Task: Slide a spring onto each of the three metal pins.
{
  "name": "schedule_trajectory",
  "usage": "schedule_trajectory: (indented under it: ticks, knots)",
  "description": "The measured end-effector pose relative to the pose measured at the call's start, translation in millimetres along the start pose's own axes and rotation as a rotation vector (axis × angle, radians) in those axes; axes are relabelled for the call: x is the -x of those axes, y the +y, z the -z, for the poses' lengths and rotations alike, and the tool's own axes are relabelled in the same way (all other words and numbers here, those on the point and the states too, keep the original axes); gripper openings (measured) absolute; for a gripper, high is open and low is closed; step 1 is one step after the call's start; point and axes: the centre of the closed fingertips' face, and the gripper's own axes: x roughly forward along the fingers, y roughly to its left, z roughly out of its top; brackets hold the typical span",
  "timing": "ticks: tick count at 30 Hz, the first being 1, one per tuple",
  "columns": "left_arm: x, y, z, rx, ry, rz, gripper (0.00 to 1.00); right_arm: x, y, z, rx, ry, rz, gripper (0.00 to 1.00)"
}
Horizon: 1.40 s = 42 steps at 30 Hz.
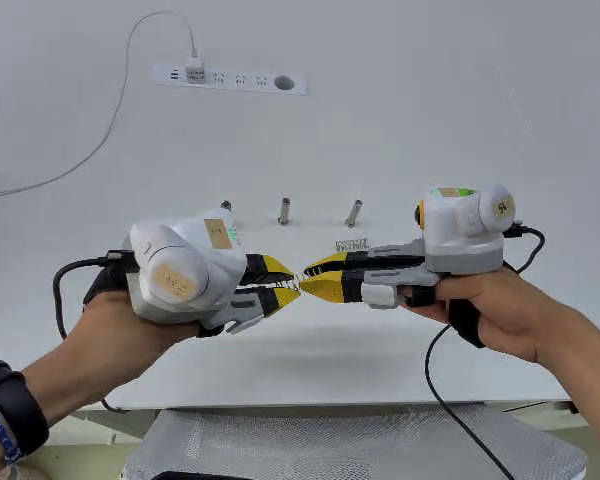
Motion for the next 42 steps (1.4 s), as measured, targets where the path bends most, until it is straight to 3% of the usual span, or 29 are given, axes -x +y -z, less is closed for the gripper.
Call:
schedule_trajectory:
  ticks: [5, 8, 13, 18, 20, 26, 34, 42]
  knots:
    - [0.1, -3.3, -4.1, -0.003, -0.007, 0.037, 0.1, 1.0, 7.1, -1.6, 0.042, 0.052, -0.028, 0.12]
    - [0.1, -2.4, -7.4, -0.001, -0.012, 0.047, 0.09, 2.5, 7.6, -4.4, 0.091, 0.095, -0.02, 0.12]
    - [1.6, 1.3, -18.8, 0.007, -0.036, 0.064, 0.09, 7.0, 10.9, -16.3, 0.198, 0.186, 0.003, 0.12]
    - [2.8, 9.4, -36.1, 0.028, -0.088, 0.069, 0.09, 10.6, 17.8, -38.2, 0.314, 0.262, 0.029, 0.12]
    - [3.2, 13.4, -42.4, 0.025, -0.098, 0.064, 0.09, 12.8, 16.8, -43.2, 0.358, 0.318, 0.046, 0.12]
    - [3.2, 17.3, -58.7, 0.029, -0.143, 0.075, 0.09, 17.8, 21.9, -54.4, 0.491, 0.458, 0.03, 0.12]
    - [5.0, 14.4, -66.0, 0.032, -0.166, 0.084, 0.09, 22.1, 23.9, -51.8, 0.612, 0.594, 0.005, 0.12]
    - [7.6, 11.7, -70.0, 0.027, -0.174, 0.094, 0.09, 23.4, 22.9, -54.7, 0.704, 0.642, -0.031, 0.14]
